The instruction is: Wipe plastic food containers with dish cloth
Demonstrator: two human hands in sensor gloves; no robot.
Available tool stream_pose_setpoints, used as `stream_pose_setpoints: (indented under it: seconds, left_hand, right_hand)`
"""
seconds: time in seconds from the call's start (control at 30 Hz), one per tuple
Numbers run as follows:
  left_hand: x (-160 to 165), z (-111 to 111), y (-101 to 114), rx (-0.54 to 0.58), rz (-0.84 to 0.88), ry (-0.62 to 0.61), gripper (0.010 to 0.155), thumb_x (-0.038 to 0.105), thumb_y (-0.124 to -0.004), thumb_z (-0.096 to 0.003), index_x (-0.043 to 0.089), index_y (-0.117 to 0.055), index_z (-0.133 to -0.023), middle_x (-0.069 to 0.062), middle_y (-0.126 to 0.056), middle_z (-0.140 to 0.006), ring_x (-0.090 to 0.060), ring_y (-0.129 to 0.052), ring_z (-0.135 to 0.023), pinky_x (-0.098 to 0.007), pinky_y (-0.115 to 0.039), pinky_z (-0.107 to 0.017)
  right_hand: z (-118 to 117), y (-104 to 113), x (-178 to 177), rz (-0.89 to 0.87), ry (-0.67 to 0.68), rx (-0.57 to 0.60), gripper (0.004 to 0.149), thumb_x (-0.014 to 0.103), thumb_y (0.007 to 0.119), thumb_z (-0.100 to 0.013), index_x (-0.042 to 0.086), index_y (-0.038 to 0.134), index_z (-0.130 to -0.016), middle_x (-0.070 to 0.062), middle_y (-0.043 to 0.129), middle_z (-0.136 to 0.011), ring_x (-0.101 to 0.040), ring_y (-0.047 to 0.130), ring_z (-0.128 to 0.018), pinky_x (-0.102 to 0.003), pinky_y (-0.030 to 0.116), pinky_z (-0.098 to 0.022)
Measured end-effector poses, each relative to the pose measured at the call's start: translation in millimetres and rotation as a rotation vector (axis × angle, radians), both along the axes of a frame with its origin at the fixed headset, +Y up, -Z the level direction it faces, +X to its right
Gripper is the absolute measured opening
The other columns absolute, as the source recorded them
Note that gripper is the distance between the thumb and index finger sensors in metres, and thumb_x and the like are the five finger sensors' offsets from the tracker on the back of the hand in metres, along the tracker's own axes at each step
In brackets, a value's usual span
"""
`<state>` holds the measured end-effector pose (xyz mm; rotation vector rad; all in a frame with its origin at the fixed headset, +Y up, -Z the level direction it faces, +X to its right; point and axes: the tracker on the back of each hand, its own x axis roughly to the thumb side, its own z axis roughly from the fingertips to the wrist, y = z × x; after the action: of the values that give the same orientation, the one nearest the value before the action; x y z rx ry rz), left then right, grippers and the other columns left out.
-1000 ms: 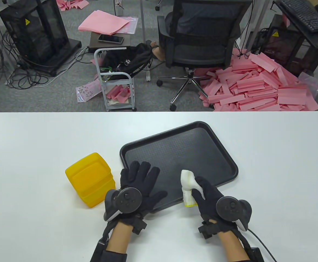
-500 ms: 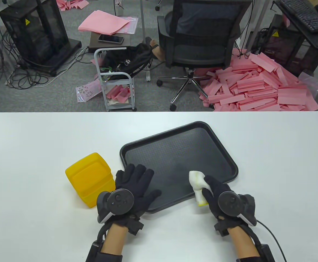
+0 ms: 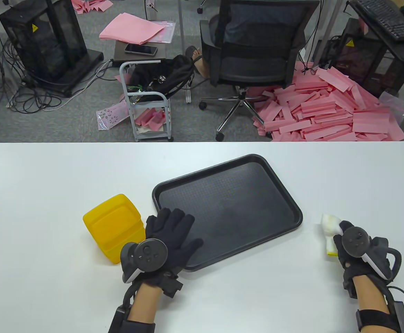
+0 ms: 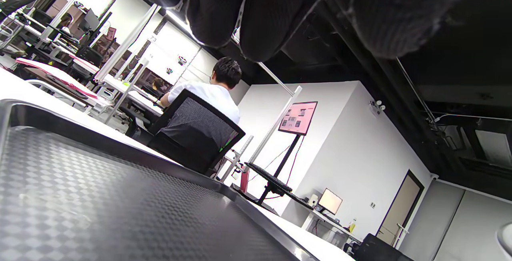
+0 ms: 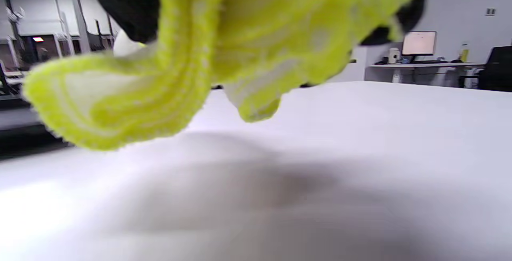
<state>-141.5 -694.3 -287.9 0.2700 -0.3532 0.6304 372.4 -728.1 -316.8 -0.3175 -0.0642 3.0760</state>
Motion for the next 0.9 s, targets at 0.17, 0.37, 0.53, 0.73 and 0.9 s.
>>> stream_pose_setpoints:
  seconds: [0.17,0.37,0.53,0.73,0.9]
  left_hand:
    - [2,0,-1,-0.003,-0.016,-0.006,0.076,0.073,-0.067,-0.0467,0.029,-0.073,-0.109,-0.012,-0.066,-0.116,-0.046,-0.049,-0.11,-0.071,-0.031,-0.076]
    - [4,0,-1,0.004,-0.022,-0.013,0.076,0.073,-0.067,-0.0464,0.029,-0.074,-0.108,-0.011,-0.067,-0.115,-0.046,-0.049,-0.11,-0.071,-0.032,-0.076]
    - [5,0,-1,0.007,-0.021,-0.017,0.075,0.072,-0.067,-0.0464,0.028,-0.076,-0.107,-0.011,-0.068,-0.115,-0.046,-0.05,-0.11,-0.071,-0.032,-0.076]
    - [5,0,-1,0.007,-0.023,-0.018,0.074,0.072,-0.067,-0.0467,0.029,-0.076,-0.106,-0.012,-0.068,-0.115,-0.046,-0.05,-0.11,-0.071,-0.032,-0.076]
    - [6,2,1,0.016,-0.016,-0.02,0.074,0.072,-0.067,-0.0466,0.029,-0.076,-0.106,-0.012,-0.068,-0.115,-0.046,-0.051,-0.11,-0.071,-0.032,-0.076]
  right_hand:
    - [-2,-19,1,0.044,-0.019,-0.081,0.055,0.045,0.074,-0.056,0.019,0.063,-0.103,-0.006,0.084,-0.089,-0.035,0.09,-0.065,-0.042,0.086,-0.039]
    - [-3,-30,-8,0.083,0.0,-0.168,0.062,0.052,0.071,-0.055,0.017,0.062,-0.105,-0.013,0.073,-0.101,-0.039,0.082,-0.077,-0.046,0.083,-0.047]
    - [-2,-25,-5,0.0,-0.032,-0.265,0.071,0.059,0.065,-0.056,0.016,0.054,-0.111,-0.021,0.056,-0.112,-0.046,0.067,-0.091,-0.058,0.072,-0.06]
    - [2,-3,8,-0.161,-0.066,-0.199,0.075,0.062,0.062,-0.056,0.016,0.047,-0.114,-0.025,0.042,-0.118,-0.053,0.049,-0.1,-0.067,0.058,-0.066]
    - [6,31,8,-0.193,-0.022,-0.083,0.075,0.061,0.062,-0.056,0.016,0.046,-0.114,-0.025,0.039,-0.118,-0.053,0.045,-0.101,-0.069,0.054,-0.067]
